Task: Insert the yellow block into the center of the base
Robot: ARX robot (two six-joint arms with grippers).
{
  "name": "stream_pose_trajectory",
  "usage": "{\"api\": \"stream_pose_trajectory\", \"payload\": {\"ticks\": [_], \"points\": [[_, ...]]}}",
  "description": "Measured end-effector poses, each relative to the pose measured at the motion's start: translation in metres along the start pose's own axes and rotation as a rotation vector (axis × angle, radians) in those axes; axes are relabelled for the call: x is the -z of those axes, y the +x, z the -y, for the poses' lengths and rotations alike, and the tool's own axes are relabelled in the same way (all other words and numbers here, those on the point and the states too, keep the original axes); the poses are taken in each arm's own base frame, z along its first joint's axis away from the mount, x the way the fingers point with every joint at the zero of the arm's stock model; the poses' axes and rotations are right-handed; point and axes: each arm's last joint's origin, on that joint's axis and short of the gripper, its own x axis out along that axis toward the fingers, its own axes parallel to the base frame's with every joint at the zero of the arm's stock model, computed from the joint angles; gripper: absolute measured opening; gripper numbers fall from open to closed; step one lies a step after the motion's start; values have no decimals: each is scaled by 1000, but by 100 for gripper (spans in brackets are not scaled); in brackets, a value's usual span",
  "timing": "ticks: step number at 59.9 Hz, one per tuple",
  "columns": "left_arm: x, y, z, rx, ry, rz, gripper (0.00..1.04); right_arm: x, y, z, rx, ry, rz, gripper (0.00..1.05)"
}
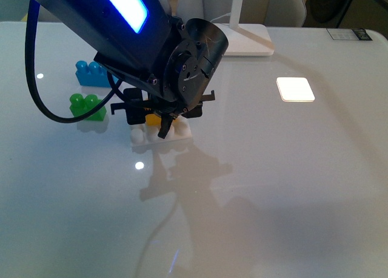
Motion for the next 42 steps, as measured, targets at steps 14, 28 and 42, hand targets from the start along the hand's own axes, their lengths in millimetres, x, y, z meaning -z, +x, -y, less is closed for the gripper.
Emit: {"api": "stream_pose_trajectory", "payload": {"ticks": [14,28,42], "points": [[3,0,2,-11,6,11,63,0,0,0,0,0,0,96],[6,2,4,-24,13,19,63,0,0,0,0,0,0,96],[5,1,5,-30,18,12,63,0,0,0,0,0,0,96]]}}
